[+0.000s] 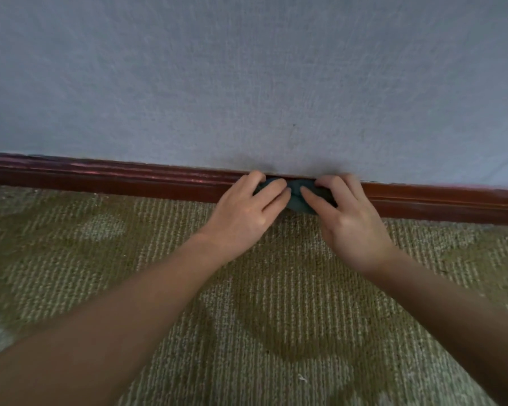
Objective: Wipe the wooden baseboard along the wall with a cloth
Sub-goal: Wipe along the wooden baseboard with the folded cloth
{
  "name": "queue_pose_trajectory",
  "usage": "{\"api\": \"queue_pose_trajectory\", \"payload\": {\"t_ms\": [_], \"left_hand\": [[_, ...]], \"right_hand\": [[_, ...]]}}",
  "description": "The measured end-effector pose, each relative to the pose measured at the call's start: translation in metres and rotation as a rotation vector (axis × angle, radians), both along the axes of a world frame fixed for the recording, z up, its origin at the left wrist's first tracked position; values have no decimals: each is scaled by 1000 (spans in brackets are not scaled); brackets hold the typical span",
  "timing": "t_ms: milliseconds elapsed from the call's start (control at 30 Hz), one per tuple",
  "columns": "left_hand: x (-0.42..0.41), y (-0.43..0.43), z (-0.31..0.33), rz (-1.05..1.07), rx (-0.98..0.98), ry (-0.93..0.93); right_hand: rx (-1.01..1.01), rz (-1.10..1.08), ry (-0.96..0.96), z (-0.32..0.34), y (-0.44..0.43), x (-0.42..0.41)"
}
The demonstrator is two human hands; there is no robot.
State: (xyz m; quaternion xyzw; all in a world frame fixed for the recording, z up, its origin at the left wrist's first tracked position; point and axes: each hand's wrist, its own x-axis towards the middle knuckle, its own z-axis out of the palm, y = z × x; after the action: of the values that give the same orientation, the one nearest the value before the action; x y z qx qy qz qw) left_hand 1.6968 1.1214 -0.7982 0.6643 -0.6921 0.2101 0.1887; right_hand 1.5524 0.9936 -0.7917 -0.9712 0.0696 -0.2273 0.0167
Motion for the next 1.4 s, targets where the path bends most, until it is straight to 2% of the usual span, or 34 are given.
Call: {"api": "queue_pose_trajectory", "payload": {"t_ms": [233,567,700,800,1033,1133,1233,1400], "left_hand": [[-3,0,3,1,23,15],[24,25,5,-21,84,-119],[13,22,3,40,44,-41],[3,7,4,12,-10,-29],[9,10,6,-40,61,-58],[1,4,5,-10,22,-16],[-5,-8,7,-38,-12,-67],[7,-9,6,-87,-19,-132]], "right_hand": [[-40,89,41,4,-8,1],[-89,71,-30,-2,22,31],[-148,75,3,0,16,25],[-191,71,28,2,-1,9],[-90,-16,31,-12,11,6],[-119,6,75,-9,3,1],[-137,9,88,-1,-12,-11],[-94,-34,16,-1,-4,-5]]}}
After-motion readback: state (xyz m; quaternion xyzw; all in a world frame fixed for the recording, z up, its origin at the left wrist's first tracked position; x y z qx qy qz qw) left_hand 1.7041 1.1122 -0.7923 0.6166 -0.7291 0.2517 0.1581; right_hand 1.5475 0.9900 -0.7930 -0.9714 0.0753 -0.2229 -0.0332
